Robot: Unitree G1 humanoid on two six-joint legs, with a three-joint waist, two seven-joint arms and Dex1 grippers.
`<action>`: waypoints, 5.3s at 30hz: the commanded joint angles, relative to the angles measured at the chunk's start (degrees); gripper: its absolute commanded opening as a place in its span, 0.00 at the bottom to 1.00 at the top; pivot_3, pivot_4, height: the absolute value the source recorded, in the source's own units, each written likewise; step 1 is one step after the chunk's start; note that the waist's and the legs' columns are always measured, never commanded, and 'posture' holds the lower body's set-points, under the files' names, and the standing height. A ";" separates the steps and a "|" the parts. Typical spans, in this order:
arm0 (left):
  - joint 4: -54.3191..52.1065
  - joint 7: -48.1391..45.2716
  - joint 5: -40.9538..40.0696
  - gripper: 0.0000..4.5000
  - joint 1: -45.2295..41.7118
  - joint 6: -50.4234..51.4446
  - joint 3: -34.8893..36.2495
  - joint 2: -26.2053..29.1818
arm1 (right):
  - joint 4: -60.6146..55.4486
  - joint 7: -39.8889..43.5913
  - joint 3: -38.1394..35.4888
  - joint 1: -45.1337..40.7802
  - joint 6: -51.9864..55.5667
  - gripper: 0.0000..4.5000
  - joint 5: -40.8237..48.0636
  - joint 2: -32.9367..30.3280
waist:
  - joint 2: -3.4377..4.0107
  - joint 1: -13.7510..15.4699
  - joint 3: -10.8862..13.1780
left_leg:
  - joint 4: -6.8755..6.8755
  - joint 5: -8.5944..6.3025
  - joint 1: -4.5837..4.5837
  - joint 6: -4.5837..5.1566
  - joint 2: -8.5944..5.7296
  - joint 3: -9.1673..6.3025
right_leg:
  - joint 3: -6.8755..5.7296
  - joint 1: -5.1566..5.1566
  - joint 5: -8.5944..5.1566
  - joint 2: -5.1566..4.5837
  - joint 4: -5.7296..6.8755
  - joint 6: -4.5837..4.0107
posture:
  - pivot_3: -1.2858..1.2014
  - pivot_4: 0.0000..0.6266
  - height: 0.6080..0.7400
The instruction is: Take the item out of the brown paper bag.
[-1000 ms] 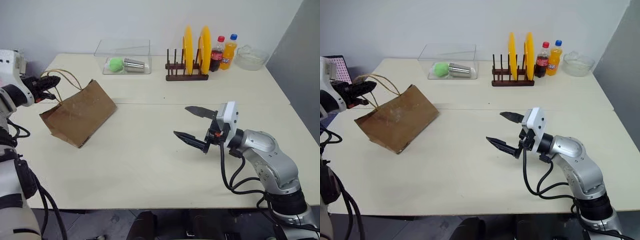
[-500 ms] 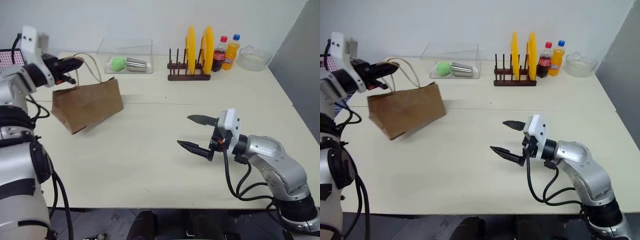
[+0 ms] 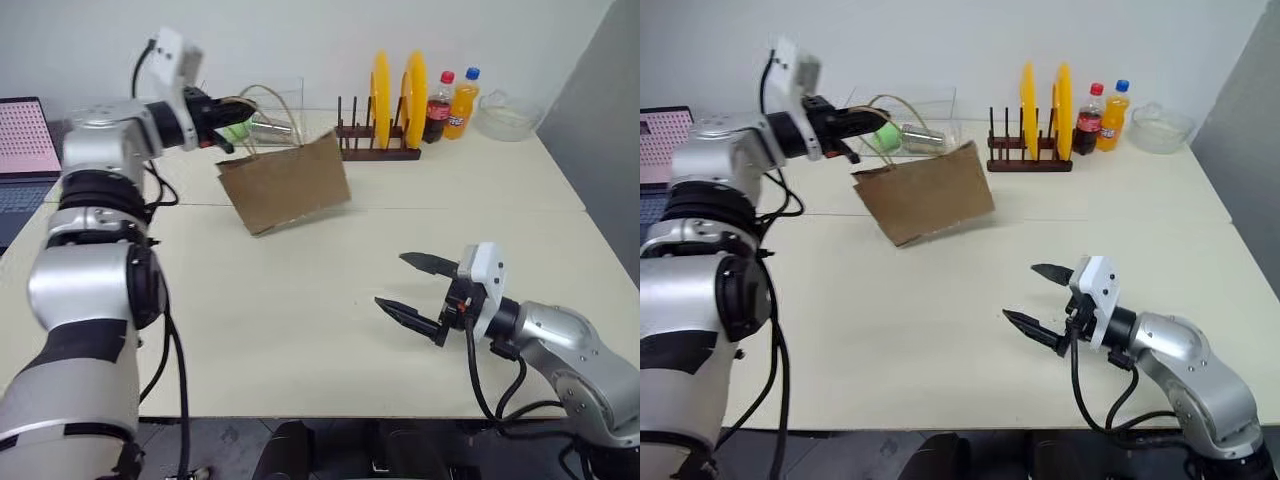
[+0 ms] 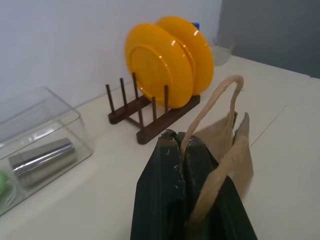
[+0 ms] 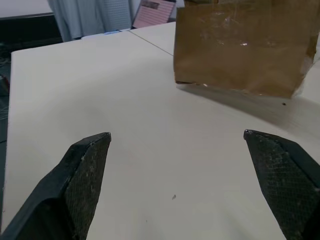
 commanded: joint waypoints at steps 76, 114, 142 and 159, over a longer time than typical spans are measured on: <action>6.98 12.90 7.84 0.01 -9.61 -0.01 2.34 -14.59 | -10.47 -12.48 -6.24 3.89 -0.16 1.00 -0.63 1.98 | -0.06 -0.23 0.04 | 0.65 -0.01 -0.04 0.03 -0.05 0.05 | 0.10 -0.06 -0.03 0.02 0.72 0.10 | 0.52 0.24 1.00; 5.23 6.38 13.87 0.84 -4.79 -13.69 -4.23 -10.54 | -9.94 -12.77 -4.43 2.78 0.30 1.00 -0.73 1.87 | -0.06 -0.26 0.03 | 0.67 -0.01 0.08 0.03 -0.05 0.16 | 0.20 -0.05 -0.03 0.02 0.80 0.09 | 0.52 0.24 1.00; -78.36 6.50 -12.42 0.84 47.14 21.73 10.29 0.82 | 10.30 -8.87 -1.20 -22.30 1.80 1.00 -5.81 -2.38 | -0.01 -1.83 0.01 | 0.63 -0.01 0.29 0.02 0.03 0.18 | 0.38 0.00 0.15 0.02 0.88 -0.23 | 0.52 0.24 1.00; -109.24 28.14 -16.79 0.85 76.38 27.90 9.50 -5.34 | 96.09 -4.85 15.01 -72.95 -36.74 0.00 -35.15 11.84 | 0.00 -1.35 0.01 | 0.61 0.00 0.38 0.01 0.01 0.26 | 0.39 0.07 0.18 0.02 0.84 -0.35 | 0.52 0.24 1.00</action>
